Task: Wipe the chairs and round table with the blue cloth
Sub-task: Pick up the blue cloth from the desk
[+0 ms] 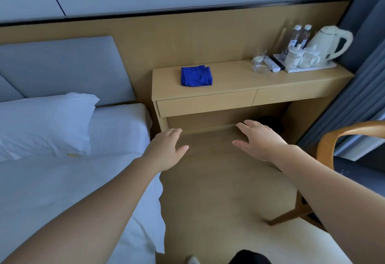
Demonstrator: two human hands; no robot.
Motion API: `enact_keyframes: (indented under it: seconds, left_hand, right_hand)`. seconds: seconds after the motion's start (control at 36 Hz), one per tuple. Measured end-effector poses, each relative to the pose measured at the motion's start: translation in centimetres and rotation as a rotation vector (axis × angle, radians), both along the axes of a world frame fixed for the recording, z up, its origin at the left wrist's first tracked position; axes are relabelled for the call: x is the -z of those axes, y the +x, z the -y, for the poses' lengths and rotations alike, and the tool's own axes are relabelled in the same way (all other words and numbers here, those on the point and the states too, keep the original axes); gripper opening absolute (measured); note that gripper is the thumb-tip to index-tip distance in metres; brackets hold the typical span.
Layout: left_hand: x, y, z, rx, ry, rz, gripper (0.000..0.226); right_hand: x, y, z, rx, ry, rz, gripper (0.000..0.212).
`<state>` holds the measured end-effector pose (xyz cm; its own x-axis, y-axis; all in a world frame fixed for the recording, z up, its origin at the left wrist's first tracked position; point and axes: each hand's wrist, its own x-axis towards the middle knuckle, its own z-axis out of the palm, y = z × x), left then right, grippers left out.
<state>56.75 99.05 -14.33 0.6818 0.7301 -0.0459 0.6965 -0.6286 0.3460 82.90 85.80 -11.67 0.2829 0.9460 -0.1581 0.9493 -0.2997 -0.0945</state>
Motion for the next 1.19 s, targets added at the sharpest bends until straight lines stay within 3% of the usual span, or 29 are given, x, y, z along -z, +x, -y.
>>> enact_keyframes:
  seconds: [0.81, 1.19]
  left_hand:
    - [2.1, 14.9, -21.4, -0.171, 0.002, 0.019, 0.062]
    - [2.8, 18.7, -29.9, -0.138, -0.005, 0.01, 0.059]
  right_hand:
    - [3.5, 16.5, -26.9, -0.179, -0.081, -0.064, 0.066]
    - [5.4, 18.9, -35.7, -0.221, -0.178, -0.076, 0.066]
